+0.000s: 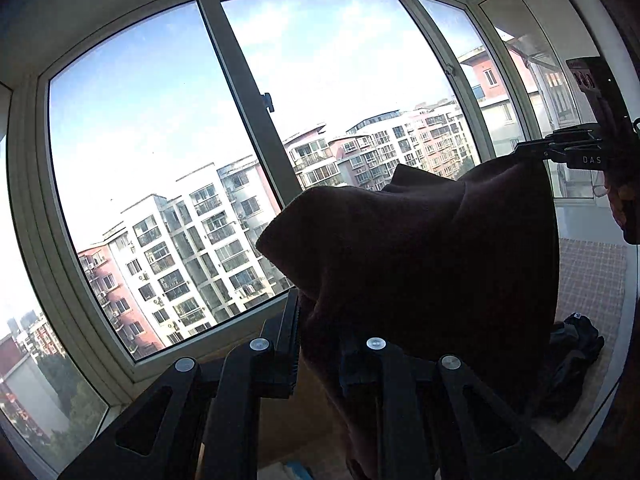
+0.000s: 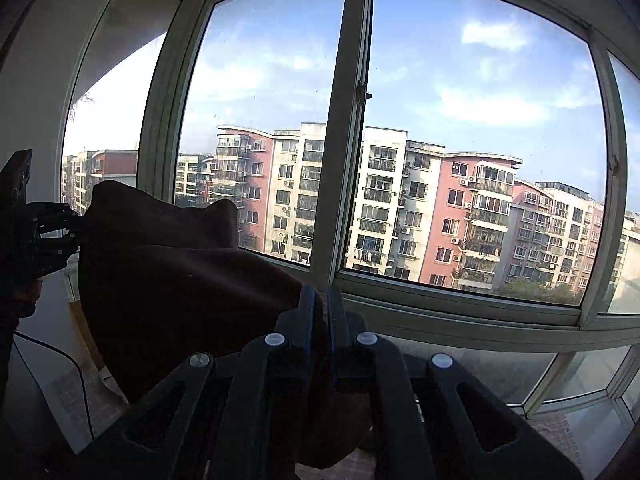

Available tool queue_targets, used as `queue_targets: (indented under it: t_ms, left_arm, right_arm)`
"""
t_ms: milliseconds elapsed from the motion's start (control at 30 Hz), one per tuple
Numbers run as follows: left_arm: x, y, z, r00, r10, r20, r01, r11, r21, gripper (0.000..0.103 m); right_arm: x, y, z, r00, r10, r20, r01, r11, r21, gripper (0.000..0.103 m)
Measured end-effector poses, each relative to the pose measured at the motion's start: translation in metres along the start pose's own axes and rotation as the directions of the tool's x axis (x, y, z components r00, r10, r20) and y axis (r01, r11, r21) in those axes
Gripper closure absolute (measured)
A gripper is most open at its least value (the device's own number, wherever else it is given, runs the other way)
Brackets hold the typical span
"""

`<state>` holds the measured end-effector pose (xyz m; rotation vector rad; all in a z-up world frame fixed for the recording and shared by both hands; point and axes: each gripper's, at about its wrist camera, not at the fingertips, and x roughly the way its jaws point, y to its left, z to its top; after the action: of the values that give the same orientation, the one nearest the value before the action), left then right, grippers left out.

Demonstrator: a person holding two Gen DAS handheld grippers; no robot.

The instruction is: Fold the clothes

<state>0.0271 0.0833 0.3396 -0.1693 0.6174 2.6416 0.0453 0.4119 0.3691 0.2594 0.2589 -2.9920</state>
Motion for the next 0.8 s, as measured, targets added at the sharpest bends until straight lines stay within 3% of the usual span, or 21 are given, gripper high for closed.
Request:
queue_targets:
  t_ms: [100,167,233,300,333,367,433,500,533,600,633,667,700,800]
  left_arm:
    - [0.005,0.008,-0.010,0.999,0.001,-0.040,0.000,0.999,0.039,0.087]
    - [0.025,0.014,-0.028,0.995,-0.028,-0.097,0.031,0.999,0.023,0.085]
    - [0.062,0.012,-0.060,0.982,-0.052,-0.181,0.056,0.998,0.018,0.085]
    - [0.113,0.004,-0.112,0.956,-0.040,-0.289,0.052,0.998,0.033,0.079]
    - [0.140,-0.002,-0.146,0.934,-0.025,-0.357,0.044,0.998,0.044,0.071]
    - [0.166,-0.008,-0.186,0.900,-0.025,-0.435,0.050,0.998,0.045,0.069]
    - [0.207,-0.019,-0.273,0.806,-0.068,-0.588,0.094,0.996,0.013,0.069]
    - [0.240,-0.019,-0.356,0.699,-0.077,-0.711,0.085,0.996,-0.025,0.076]
    - [0.246,-0.018,-0.386,0.658,-0.079,-0.749,0.068,0.997,-0.045,0.082]
    - [0.257,-0.013,-0.444,0.578,-0.090,-0.811,0.032,0.996,-0.087,0.084]
    - [0.257,-0.006,-0.459,0.561,-0.107,-0.821,0.014,0.993,-0.120,0.084]
    - [0.256,0.001,-0.470,0.551,-0.127,-0.825,0.000,0.988,-0.152,0.084]
    - [0.254,0.007,-0.478,0.545,-0.144,-0.826,-0.012,0.984,-0.179,0.083]
    - [0.249,0.012,-0.474,0.553,-0.180,-0.813,0.007,0.977,-0.211,0.082]
  right_arm:
    - [0.007,0.009,-0.004,0.998,-0.063,0.005,0.063,0.998,-0.011,0.098]
    - [0.031,0.007,-0.023,0.998,0.015,-0.059,-0.011,0.998,0.058,0.098]
    - [0.065,0.027,-0.084,0.978,0.084,-0.189,-0.070,0.994,0.084,0.098]
    - [0.099,0.047,-0.145,0.937,0.155,-0.314,-0.124,0.985,0.117,0.098]
    - [0.116,0.057,-0.175,0.908,0.190,-0.373,-0.149,0.979,0.136,0.096]
    - [0.133,0.067,-0.205,0.875,0.224,-0.430,-0.172,0.972,0.157,0.091]
    - [0.167,0.087,-0.266,0.793,0.291,-0.535,-0.214,0.956,0.202,0.080]
    - [0.201,0.107,-0.326,0.694,0.354,-0.627,-0.248,0.935,0.253,0.077]
    - [0.218,0.117,-0.357,0.639,0.383,-0.667,-0.262,0.924,0.279,0.077]
    - [0.251,0.137,-0.417,0.518,0.437,-0.735,-0.284,0.899,0.334,0.077]
    - [0.268,0.147,-0.448,0.453,0.461,-0.763,-0.291,0.885,0.362,0.077]
    - [0.281,0.157,-0.468,0.407,0.475,-0.780,-0.301,0.876,0.377,0.077]
    - [0.286,0.165,-0.473,0.393,0.475,-0.787,-0.318,0.873,0.369,0.077]
    - [0.300,0.190,-0.489,0.352,0.474,-0.807,-0.369,0.863,0.345,0.077]
